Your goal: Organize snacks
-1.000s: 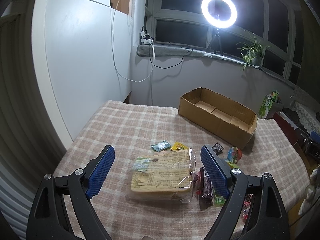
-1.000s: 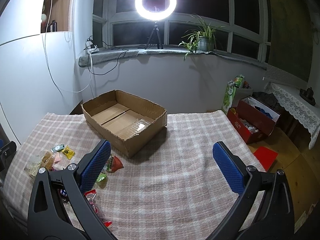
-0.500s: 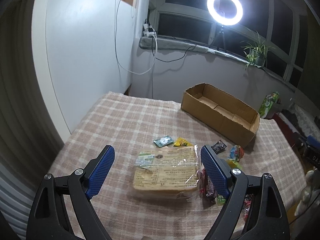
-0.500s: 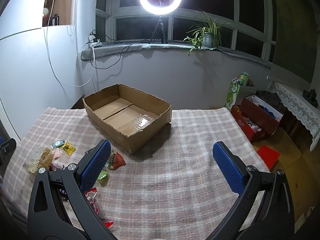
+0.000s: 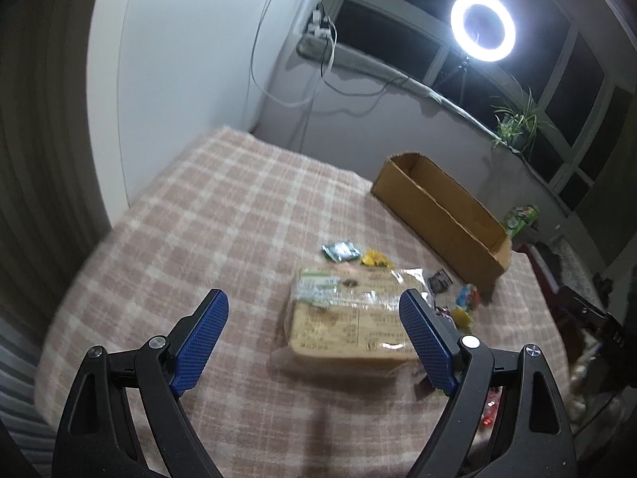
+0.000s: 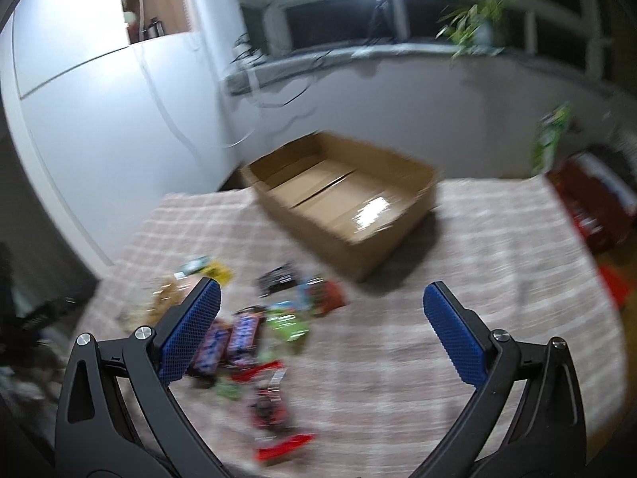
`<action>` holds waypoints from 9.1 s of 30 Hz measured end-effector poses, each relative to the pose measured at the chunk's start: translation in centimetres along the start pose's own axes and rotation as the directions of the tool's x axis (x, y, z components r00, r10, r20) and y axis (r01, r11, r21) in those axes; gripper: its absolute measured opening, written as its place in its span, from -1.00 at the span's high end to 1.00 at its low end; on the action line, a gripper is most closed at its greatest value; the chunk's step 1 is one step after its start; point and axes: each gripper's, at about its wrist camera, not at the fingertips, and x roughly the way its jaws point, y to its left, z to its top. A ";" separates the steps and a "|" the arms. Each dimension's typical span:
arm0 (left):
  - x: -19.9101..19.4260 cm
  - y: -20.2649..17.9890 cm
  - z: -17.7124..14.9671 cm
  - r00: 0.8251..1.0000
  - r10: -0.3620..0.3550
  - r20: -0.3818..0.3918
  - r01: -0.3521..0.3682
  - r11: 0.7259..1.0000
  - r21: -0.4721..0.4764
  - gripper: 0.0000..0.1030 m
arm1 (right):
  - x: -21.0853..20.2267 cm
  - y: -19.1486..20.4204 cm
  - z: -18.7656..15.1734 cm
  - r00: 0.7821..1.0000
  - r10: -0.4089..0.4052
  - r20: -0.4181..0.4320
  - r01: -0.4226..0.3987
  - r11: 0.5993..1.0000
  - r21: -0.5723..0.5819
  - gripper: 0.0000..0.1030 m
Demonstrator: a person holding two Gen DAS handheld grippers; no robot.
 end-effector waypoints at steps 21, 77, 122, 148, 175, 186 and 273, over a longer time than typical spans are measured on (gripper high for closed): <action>4.0 4.0 -0.3 0.966 -0.202 -0.162 0.159 0.957 -0.243 -0.60 | 8.8 9.5 -2.4 0.908 0.320 -0.272 -0.338 0.941 -0.021 -0.40; 10.0 -13.2 7.3 0.932 -0.317 -0.177 0.331 0.942 0.057 -0.26 | 7.9 2.6 4.7 0.950 0.265 -0.166 -0.274 0.961 -0.037 0.01; 17.5 -20.1 9.8 0.925 -0.270 -0.267 0.316 0.938 0.145 -0.26 | 13.5 -7.9 8.5 0.978 0.145 -0.150 -0.144 0.989 0.012 -0.08; 5.0 -11.5 5.5 0.978 -0.166 -0.125 0.188 0.965 0.182 -0.27 | 4.3 -1.7 2.0 0.983 0.112 -0.146 -0.137 0.975 -0.176 -0.52; 8.4 -6.0 -2.1 0.972 -0.065 -0.226 0.091 0.990 0.108 -0.27 | 6.1 4.0 -9.4 0.936 0.094 -0.340 -0.195 0.941 -0.276 -0.52; 8.7 -7.1 -3.0 0.975 -0.052 -0.216 0.088 0.984 0.158 -0.11 | 7.0 5.0 -10.1 0.929 0.069 -0.365 -0.193 0.929 -0.316 -0.06; 21.5 -17.3 11.8 0.984 -0.072 -0.160 0.120 0.941 0.315 -0.17 | 22.4 -5.9 13.1 0.971 -0.020 -0.239 -0.032 0.977 -0.211 0.18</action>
